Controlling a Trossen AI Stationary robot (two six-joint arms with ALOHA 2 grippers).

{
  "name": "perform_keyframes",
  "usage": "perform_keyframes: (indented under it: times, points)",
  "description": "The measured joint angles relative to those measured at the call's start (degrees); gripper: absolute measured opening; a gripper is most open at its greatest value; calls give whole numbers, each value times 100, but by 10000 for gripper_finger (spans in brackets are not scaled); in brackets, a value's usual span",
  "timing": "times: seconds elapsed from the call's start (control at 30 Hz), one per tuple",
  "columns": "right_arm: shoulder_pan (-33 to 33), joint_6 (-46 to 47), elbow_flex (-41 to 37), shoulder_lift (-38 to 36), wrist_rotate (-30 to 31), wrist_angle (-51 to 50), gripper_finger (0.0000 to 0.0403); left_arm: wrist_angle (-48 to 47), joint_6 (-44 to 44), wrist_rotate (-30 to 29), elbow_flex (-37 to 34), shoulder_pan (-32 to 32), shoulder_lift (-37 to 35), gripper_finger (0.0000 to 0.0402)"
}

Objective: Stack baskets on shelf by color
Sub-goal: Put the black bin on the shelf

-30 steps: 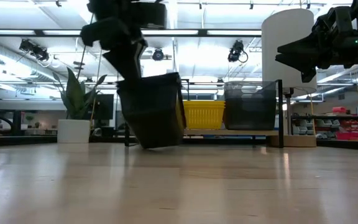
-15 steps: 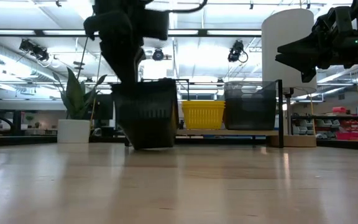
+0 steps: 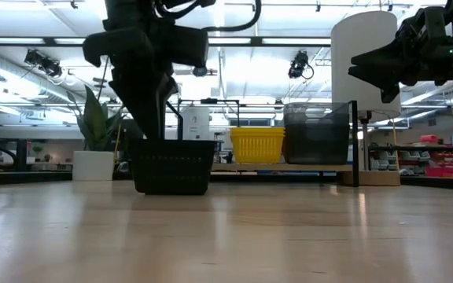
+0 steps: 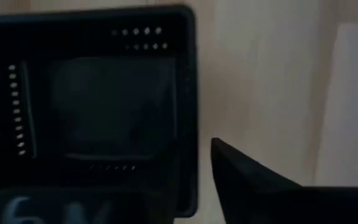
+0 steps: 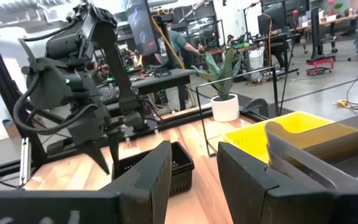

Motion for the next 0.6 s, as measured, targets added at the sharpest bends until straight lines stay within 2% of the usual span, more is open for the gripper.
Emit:
perform_keyframes:
  times: [0.17, 0.33, 0.43, 0.6]
  points:
    - [-2, 1, 0, 0, 1, 46, 135, 418, -82, -88, 0, -7, 0, 147]
    - [0, 0, 0, 0, -1, 57, 135, 702, -42, -639, 0, -45, 35, 184]
    - [-1, 1, 0, 0, -1, 55, 135, 881, -8, -749, 0, -98, 205, 193]
    - [0, 0, 0, 0, -1, 72, 135, 859, 125, -584, 0, -135, 553, 184]
